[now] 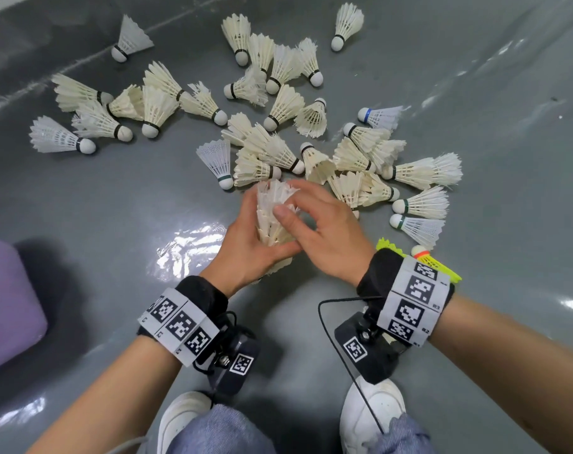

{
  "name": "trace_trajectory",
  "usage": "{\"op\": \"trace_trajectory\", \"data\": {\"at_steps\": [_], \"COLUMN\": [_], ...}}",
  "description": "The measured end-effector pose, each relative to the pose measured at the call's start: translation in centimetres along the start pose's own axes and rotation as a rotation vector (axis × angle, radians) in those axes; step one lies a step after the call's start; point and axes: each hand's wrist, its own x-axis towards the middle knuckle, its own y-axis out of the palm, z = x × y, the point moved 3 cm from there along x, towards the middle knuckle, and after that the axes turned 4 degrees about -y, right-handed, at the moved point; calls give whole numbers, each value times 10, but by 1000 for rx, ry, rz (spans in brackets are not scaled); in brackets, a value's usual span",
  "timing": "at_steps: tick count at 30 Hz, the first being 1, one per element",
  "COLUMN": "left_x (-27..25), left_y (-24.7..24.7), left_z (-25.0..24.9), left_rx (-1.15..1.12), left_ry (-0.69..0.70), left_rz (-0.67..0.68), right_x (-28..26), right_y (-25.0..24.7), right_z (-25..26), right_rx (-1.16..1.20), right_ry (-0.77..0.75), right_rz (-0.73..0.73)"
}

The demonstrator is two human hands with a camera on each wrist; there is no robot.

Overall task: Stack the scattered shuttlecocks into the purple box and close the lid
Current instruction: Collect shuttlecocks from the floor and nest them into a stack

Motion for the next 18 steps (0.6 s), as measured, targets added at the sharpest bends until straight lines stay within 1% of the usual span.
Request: {"op": "trace_trajectory", "data": {"at_steps": [3,5,7,8,10,11,13,16,18], "left_x": [-2,-1,2,3,5,6,6,5,5], "left_y": [7,15,25,31,45,50,61,80,89], "left_z": [-3,-4,-5,-7,-9,-9,-9,-9,-7], "left_rx": [8,61,110,131,183,206,243,274,282], "left_ry": [33,18,-1,-1,0,1,10,8,11], "left_rz": [56,63,71,93,153,178,223,283,291], "right_x": [-13,-22,-30,-35,-47,-53,-65,-88,-100], "right_y": [-10,-21,-33,-41,-58,-63,-73,-84,-85], "right_z": [-7,-14,-21,-25,-37,-44,-58,-77,-84], "right_rx": [0,2,-5,-13,-43,-65,-123,-193,-212], "right_ry": [52,93,129,155,252,314,440,595,680], "right_rz": [68,89,33,-27,-158,-201,-238,-234,-167]}}
